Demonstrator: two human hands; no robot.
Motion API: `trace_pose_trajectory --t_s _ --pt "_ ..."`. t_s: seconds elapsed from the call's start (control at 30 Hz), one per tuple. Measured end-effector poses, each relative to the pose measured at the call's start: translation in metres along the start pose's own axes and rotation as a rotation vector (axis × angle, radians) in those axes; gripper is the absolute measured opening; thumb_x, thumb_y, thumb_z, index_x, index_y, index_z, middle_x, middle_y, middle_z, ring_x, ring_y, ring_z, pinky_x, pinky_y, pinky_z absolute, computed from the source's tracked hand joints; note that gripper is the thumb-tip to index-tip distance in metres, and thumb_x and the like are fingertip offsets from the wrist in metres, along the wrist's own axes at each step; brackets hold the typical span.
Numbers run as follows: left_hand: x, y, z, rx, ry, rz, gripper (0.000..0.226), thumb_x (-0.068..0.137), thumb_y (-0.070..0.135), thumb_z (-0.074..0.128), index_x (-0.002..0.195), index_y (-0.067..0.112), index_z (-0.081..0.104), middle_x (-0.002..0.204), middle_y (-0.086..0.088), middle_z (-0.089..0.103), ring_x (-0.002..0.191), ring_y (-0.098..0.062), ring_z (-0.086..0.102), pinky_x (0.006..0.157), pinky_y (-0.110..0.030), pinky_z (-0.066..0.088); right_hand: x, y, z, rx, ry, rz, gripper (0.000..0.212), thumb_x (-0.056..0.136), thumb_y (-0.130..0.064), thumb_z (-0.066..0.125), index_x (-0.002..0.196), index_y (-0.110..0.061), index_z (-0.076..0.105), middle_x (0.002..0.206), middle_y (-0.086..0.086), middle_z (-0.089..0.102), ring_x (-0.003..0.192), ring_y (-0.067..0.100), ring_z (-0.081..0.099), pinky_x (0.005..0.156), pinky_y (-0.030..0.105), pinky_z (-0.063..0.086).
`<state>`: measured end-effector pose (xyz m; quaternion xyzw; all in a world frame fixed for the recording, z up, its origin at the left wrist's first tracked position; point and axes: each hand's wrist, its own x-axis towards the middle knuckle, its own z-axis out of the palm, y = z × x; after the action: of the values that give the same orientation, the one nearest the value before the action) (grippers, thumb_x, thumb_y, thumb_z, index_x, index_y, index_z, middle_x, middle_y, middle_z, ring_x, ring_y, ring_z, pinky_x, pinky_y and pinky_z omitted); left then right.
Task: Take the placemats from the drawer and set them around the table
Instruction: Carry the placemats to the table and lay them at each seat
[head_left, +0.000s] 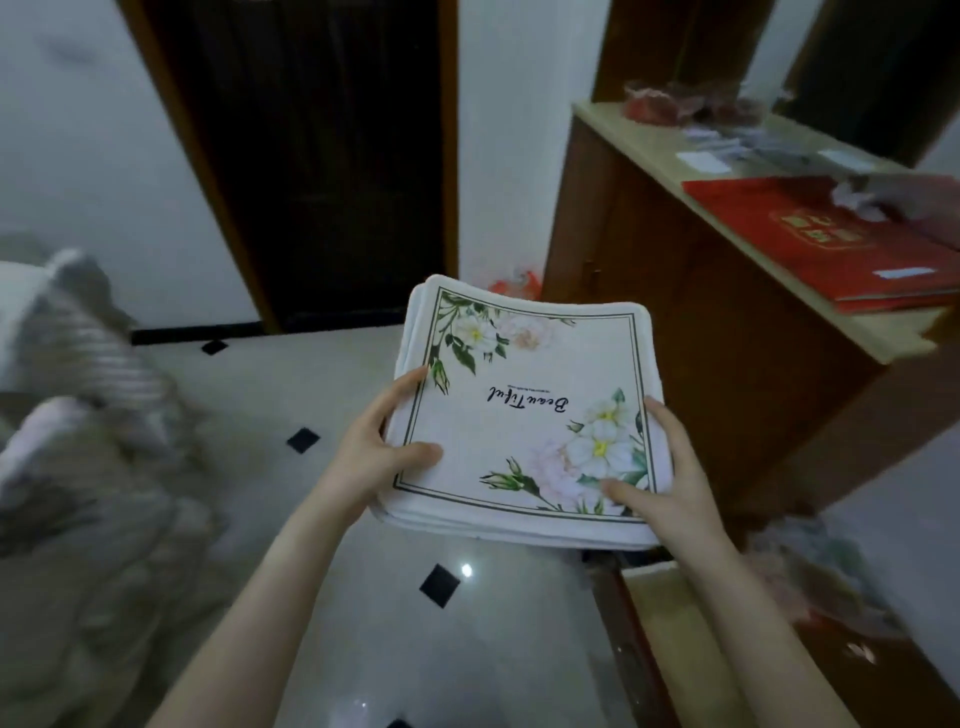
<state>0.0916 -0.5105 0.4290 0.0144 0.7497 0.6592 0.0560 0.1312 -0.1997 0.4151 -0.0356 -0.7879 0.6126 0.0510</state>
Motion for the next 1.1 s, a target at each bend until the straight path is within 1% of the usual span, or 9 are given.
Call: trace_pose_trajectory --t_s 0.17,0.3,0.37,0.5,0.6,0.73,0.9,0.97,1.1 --pt "-0.031 -0.036 -0.132 0.023 0.218 -0.046 0.079 0.073 0.000 0.078 0.131 0.047 0.052 0.132 0.020 0.055 0.113 -0.007 0.060 0.094 -0.030 0.051 0.032 -0.009 0.140 -0.002 -0.207 0.001 0.096 0.066 0.005 0.083 0.135 -0.049 0.043 0.138 -0.012 0.051 0.123 0.012 0.055 0.100 0.038 0.050" --pt "-0.042 -0.046 -0.221 0.013 0.344 -0.062 0.078 0.073 0.000 0.078 0.130 0.048 0.053 0.126 0.027 0.057 0.105 0.001 0.062 0.081 -0.016 0.052 0.056 -0.029 0.239 -0.012 -0.316 -0.028 0.095 0.066 0.003 0.083 0.135 -0.049 0.043 0.138 -0.010 0.051 0.123 0.015 0.054 0.098 0.035 0.050" --pt "-0.041 -0.047 -0.258 0.019 0.397 -0.063 0.078 0.074 0.000 0.078 0.131 0.046 0.053 0.127 0.026 0.056 0.101 0.006 0.062 0.076 -0.012 0.051 0.072 -0.043 0.277 -0.001 -0.374 -0.038 0.095 0.066 0.002 0.083 0.134 -0.050 0.042 0.137 -0.013 0.050 0.121 0.013 0.055 0.099 0.041 0.051" --pt "-0.020 -0.057 -0.310 -0.017 0.486 -0.077 0.078 0.074 0.001 0.078 0.129 0.050 0.053 0.127 0.022 0.057 0.103 -0.001 0.063 0.083 -0.023 0.055 0.112 -0.063 0.337 0.017 -0.452 -0.055 0.095 0.067 0.004 0.082 0.136 -0.047 0.041 0.136 -0.018 0.049 0.121 0.012 0.056 0.099 0.043 0.051" --pt "0.012 -0.072 -0.335 0.013 0.510 -0.085 0.081 0.075 0.001 0.078 0.136 0.045 0.048 0.129 0.027 0.054 0.105 0.007 0.060 0.081 -0.014 0.051 0.150 -0.059 0.373 0.026 -0.482 -0.046 0.094 0.067 0.007 0.082 0.138 -0.041 0.042 0.137 -0.011 0.052 0.120 0.015 0.057 0.099 0.039 0.051" --pt "0.067 -0.095 -0.358 0.019 0.549 -0.136 0.085 0.075 0.001 0.078 0.139 0.045 0.044 0.131 0.029 0.050 0.105 0.012 0.057 0.081 -0.012 0.050 0.220 -0.040 0.414 0.025 -0.543 -0.002 0.096 0.064 0.007 0.083 0.135 -0.045 0.046 0.137 -0.006 0.054 0.119 0.019 0.059 0.098 0.046 0.052" --pt "0.162 -0.087 -0.397 0.045 0.666 -0.141 0.086 0.072 -0.001 0.079 0.138 0.043 0.046 0.137 0.027 0.046 0.109 0.019 0.051 0.082 -0.005 0.045 0.339 -0.055 0.472 0.073 -0.652 -0.040 0.092 0.066 0.011 0.080 0.134 -0.041 0.047 0.124 -0.025 0.052 0.108 0.004 0.061 0.076 0.020 0.057" --pt "0.202 -0.073 -0.414 0.032 0.739 -0.139 0.085 0.072 -0.003 0.078 0.137 0.043 0.047 0.132 0.030 0.048 0.103 0.022 0.052 0.077 -0.002 0.044 0.393 -0.073 0.495 0.079 -0.708 -0.057 0.092 0.067 0.011 0.080 0.135 -0.041 0.046 0.125 -0.022 0.053 0.103 -0.001 0.062 0.069 0.014 0.054" --pt "0.277 -0.056 -0.454 0.005 0.830 -0.127 0.087 0.073 0.000 0.078 0.136 0.051 0.046 0.129 0.035 0.052 0.109 0.009 0.058 0.085 -0.014 0.050 0.494 -0.109 0.546 0.086 -0.796 -0.125 0.090 0.070 0.010 0.078 0.138 -0.039 0.044 0.130 -0.019 0.053 0.101 -0.009 0.061 0.068 0.011 0.052"
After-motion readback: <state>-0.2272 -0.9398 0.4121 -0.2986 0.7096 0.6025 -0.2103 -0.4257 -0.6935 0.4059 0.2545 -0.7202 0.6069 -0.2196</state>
